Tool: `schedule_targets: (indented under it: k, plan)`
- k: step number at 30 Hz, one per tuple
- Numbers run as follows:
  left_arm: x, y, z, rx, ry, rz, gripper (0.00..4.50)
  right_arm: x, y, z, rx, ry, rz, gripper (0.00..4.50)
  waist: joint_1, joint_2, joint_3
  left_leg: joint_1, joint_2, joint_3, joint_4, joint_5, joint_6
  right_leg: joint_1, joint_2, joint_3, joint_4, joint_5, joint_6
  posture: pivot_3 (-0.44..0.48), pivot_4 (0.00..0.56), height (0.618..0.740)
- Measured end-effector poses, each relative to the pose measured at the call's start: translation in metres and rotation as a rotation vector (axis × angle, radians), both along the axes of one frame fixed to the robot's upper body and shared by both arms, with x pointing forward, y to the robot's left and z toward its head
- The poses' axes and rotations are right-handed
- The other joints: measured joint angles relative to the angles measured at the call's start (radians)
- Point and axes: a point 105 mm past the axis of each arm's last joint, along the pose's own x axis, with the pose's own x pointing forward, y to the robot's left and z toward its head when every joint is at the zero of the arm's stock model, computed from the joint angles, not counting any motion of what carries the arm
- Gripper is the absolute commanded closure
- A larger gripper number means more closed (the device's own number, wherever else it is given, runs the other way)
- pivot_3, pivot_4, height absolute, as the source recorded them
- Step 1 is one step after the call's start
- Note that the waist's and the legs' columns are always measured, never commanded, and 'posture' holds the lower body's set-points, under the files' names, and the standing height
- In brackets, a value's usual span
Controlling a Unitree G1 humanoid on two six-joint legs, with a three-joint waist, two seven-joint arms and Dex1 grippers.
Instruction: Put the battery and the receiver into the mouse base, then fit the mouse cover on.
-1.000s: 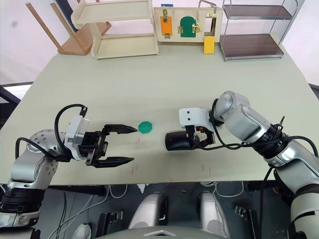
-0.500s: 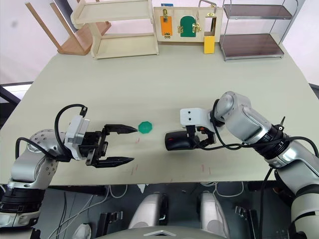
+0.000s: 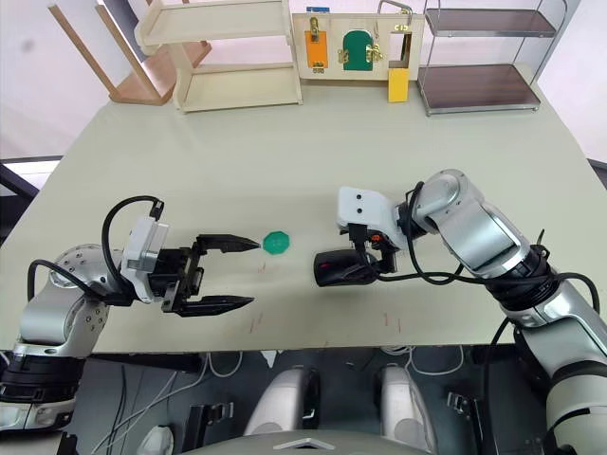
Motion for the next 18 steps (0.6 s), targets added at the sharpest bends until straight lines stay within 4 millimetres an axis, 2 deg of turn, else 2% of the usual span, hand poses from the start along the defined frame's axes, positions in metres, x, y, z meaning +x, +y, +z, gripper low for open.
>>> schedule_targets:
  k: [7,14,15,18]
  plan:
    - [0.001,0.007,0.0,0.003,-0.002,0.028,0.0,0.0,0.013,0.0,0.059,-0.019,0.008,1.38,0.0,0.0,0.0,0.0,0.0,0.0,0.0,0.0,0.0,0.0,0.0,0.0,0.0,0.0,0.0,0.0,0.15,0.74]
    - [0.0,0.011,0.0,0.006,-0.003,0.041,0.0,0.0,0.027,-0.014,0.04,-0.024,0.037,1.38,0.0,0.0,0.0,0.0,0.0,0.0,0.0,0.0,0.0,0.0,0.0,0.0,0.0,0.0,0.0,0.0,0.15,0.74]
    - [0.0,0.011,0.0,0.006,-0.004,0.043,0.0,0.0,0.029,-0.015,0.041,-0.025,0.045,2.06,0.0,0.0,0.0,0.0,0.0,0.0,0.0,0.0,0.0,0.0,0.0,0.0,0.0,0.0,0.0,0.0,0.15,0.74]
    - [0.0,0.013,0.001,0.005,-0.007,0.052,0.0,0.001,0.031,-0.013,0.043,-0.034,0.05,2.15,0.0,0.0,0.0,0.0,0.0,0.0,0.0,0.0,0.0,0.0,0.0,0.0,0.0,0.0,0.0,0.0,0.15,0.74]
